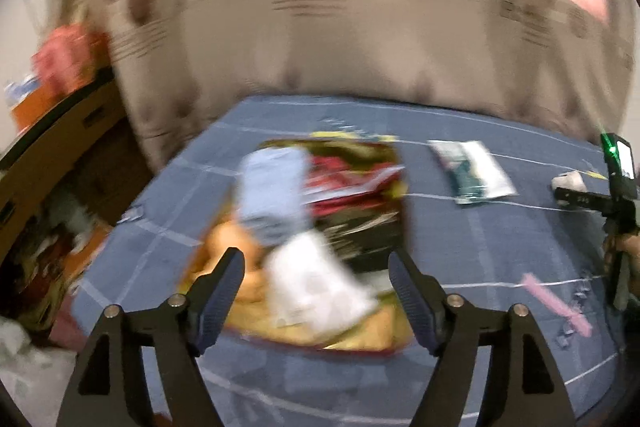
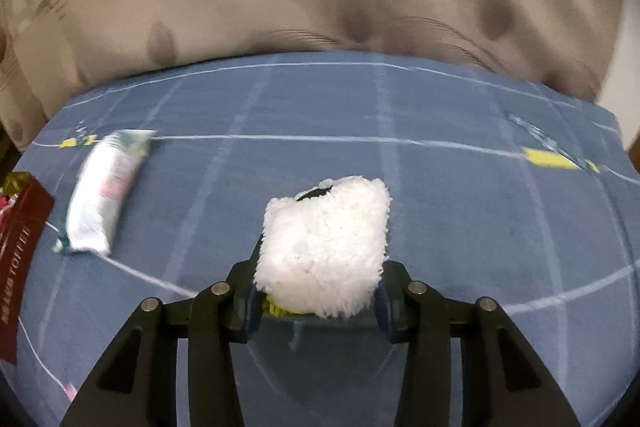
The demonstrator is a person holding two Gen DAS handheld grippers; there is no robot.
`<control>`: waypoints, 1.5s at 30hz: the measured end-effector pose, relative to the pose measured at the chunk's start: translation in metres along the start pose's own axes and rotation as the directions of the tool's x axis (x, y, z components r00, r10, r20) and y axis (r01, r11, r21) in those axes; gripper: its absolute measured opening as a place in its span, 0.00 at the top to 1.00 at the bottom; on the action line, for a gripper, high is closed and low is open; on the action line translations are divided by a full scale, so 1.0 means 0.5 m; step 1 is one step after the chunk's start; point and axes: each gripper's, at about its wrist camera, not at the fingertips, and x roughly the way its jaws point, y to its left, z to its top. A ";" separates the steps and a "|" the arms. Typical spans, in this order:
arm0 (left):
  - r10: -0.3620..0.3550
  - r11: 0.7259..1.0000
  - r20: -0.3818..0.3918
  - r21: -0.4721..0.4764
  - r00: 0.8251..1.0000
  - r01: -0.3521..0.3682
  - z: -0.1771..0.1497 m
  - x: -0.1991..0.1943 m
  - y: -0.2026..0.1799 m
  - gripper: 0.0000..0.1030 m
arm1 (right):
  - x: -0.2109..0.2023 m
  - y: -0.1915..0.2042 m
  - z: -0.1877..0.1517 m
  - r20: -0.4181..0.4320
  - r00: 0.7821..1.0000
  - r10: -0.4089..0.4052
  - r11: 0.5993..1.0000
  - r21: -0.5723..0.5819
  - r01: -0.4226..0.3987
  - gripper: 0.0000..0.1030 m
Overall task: Organize soft objects
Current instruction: 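Grasp the green-white wipes packet with the left gripper while the right gripper holds the sock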
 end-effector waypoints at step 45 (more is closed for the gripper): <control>-0.256 0.966 -0.314 -0.036 0.914 0.258 0.228 0.458 -0.421 0.21 | -0.022 -0.084 -0.032 -0.013 0.999 -0.050 0.999 0.020 0.051 0.53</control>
